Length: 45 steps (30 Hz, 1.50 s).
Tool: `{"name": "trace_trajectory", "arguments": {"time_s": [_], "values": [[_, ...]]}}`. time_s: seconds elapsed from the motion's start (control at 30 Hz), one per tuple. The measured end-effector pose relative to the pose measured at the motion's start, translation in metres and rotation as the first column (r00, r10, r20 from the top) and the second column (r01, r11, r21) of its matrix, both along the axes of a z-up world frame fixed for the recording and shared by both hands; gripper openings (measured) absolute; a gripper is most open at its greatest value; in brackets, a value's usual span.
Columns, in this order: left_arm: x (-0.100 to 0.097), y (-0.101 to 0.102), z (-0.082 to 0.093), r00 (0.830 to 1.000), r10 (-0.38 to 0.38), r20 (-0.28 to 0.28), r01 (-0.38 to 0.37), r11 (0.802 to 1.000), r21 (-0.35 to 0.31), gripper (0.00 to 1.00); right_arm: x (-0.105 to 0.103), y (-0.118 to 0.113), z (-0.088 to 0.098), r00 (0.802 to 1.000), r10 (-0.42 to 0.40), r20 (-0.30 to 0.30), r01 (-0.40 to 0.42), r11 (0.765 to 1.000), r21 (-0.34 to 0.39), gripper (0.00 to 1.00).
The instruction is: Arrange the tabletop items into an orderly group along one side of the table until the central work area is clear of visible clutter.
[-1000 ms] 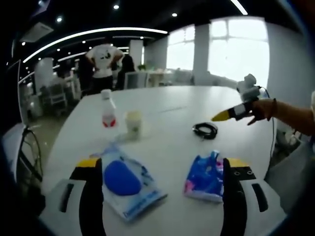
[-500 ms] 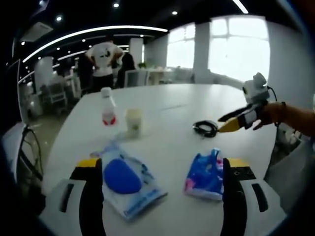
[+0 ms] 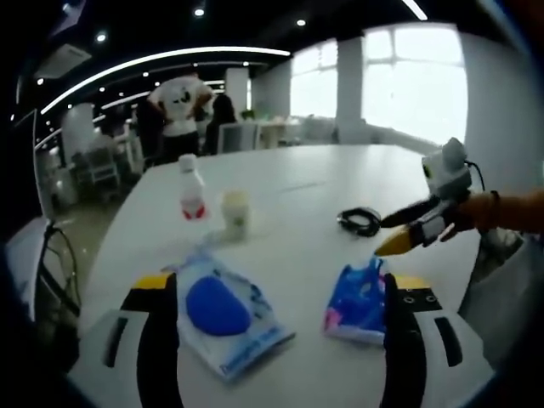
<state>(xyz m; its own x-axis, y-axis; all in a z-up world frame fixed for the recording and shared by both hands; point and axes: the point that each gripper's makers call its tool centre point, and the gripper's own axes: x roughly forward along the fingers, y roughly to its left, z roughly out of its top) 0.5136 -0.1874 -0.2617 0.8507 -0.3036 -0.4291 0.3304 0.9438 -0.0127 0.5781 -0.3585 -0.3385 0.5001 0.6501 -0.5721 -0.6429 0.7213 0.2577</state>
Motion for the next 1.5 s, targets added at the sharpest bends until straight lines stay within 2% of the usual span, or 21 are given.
{"name": "trace_trajectory", "arguments": {"time_s": [0.23,0.3,0.47,0.63,0.77,0.97,1.03,1.1,1.27,1.5], "values": [[-0.001,0.002,0.0,1.0,0.005,-0.003,-0.005,1.0,0.001,0.97,-0.003,0.004,-0.014,0.999,0.02,0.037,-0.019,0.999,-0.026,0.7],[-0.001,0.002,0.001,1.0,0.008,0.003,-0.008,1.0,-0.002,0.97,-0.004,0.001,-0.02,0.999,0.021,0.037,-0.019,0.998,-0.054,0.68],[-0.001,0.005,0.0,1.0,0.014,-0.004,-0.014,1.0,0.005,0.96,-0.008,0.001,-0.03,0.998,0.04,0.042,-0.037,0.997,-0.069,0.56],[-0.001,0.004,-0.001,1.0,0.012,-0.008,-0.012,1.0,0.005,0.96,-0.009,0.001,-0.034,0.999,0.03,0.042,-0.028,0.998,-0.054,0.49],[-0.001,0.005,-0.001,1.0,0.013,-0.009,-0.013,1.0,0.004,0.95,-0.011,0.001,-0.039,0.998,0.038,0.042,-0.035,0.997,-0.07,0.44],[-0.001,0.006,-0.002,1.0,0.017,-0.011,-0.017,1.0,0.003,0.94,-0.017,0.004,-0.047,0.995,0.073,0.064,-0.065,0.992,-0.111,0.34],[-0.001,0.007,-0.002,1.0,0.022,-0.014,-0.021,1.0,0.004,0.94,-0.02,0.005,-0.052,0.992,0.099,0.076,-0.087,0.985,-0.148,0.27],[-0.001,0.008,-0.002,1.0,0.025,-0.014,-0.025,1.0,0.003,0.94,-0.02,0.005,-0.052,0.988,0.108,0.114,-0.087,0.981,-0.174,0.26],[-0.001,0.01,-0.001,0.999,0.032,-0.012,-0.032,0.999,-0.01,0.92,-0.022,0.006,-0.056,0.982,0.133,0.131,-0.103,0.971,-0.215,0.24],[-0.002,0.011,-0.002,0.999,0.033,-0.016,-0.034,0.999,-0.007,0.91,-0.019,0.004,-0.06,0.982,0.106,0.159,-0.06,0.962,-0.266,0.19]]}}
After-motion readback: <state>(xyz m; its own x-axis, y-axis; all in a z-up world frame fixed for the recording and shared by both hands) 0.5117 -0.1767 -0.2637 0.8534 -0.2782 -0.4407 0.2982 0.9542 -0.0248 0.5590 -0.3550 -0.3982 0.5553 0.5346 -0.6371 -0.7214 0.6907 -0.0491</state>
